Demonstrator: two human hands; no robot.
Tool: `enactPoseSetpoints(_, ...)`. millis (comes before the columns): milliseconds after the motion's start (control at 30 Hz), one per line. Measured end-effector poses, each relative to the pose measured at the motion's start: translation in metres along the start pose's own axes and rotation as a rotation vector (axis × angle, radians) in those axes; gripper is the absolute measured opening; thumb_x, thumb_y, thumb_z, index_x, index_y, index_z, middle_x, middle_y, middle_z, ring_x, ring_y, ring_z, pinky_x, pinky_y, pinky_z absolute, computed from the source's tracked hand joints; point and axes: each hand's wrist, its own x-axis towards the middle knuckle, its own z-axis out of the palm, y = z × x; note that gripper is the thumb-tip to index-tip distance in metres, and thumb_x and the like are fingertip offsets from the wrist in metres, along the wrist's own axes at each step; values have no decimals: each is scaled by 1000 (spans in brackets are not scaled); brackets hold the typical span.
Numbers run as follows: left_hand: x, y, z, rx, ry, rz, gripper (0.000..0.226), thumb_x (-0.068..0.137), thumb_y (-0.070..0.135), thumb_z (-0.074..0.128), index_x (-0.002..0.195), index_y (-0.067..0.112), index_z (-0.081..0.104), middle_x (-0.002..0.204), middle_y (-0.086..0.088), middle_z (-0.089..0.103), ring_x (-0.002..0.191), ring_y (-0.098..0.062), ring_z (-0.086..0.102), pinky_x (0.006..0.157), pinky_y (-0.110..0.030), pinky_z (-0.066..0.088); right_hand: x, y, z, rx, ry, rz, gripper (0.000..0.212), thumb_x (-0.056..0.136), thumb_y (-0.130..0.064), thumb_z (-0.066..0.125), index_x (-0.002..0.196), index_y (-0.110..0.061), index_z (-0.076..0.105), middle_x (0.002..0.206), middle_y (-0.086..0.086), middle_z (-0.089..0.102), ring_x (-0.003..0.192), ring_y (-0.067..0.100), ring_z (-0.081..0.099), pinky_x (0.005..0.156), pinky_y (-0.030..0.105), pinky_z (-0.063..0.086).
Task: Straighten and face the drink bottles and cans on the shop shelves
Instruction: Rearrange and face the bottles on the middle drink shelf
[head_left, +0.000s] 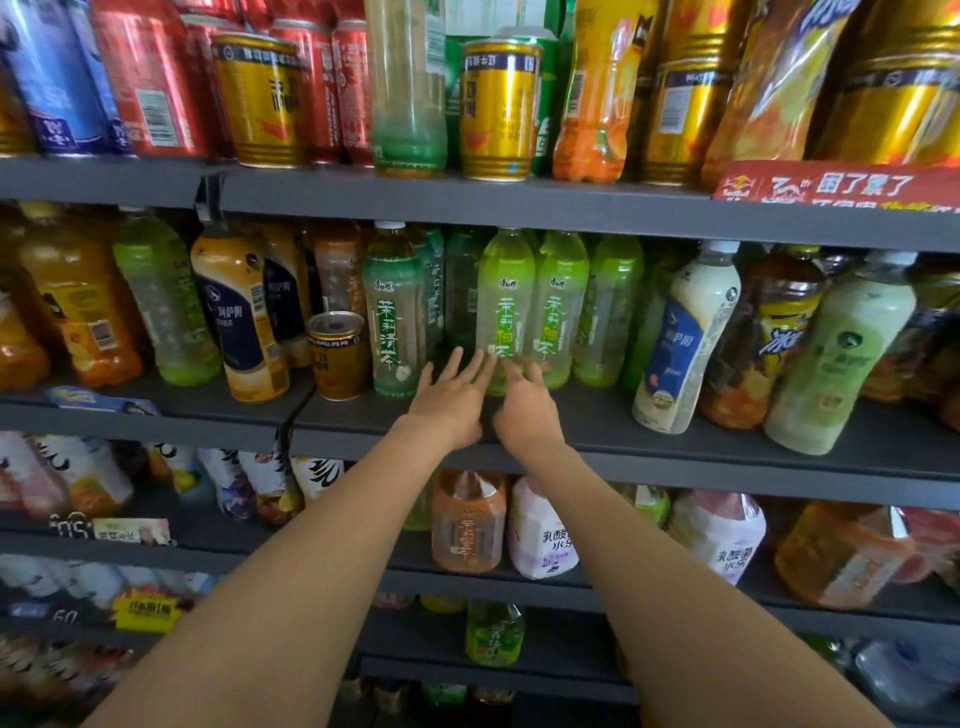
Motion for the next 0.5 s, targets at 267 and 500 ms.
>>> enactPoseSetpoints(267,2,18,-8,26,-6,-122,80,92,13,47,150,20,-8,158,3,-13,145,-26,-14,118,-46,-1,0,9,-16,-70,-208,62,78,90,-5,49,151,-25,6,156,17,7,139,38,25,109,41,30)
enactPoseSetpoints(500,-8,65,-9,-27,324,70,65,92,17,47,149,12,16,158,-6,0,147,-23,0,119,-39,3,-27,30,-49,-97,255,-105,46,85,-2,49,130,-2,45,125,21,44,113,39,44,95,43,40)
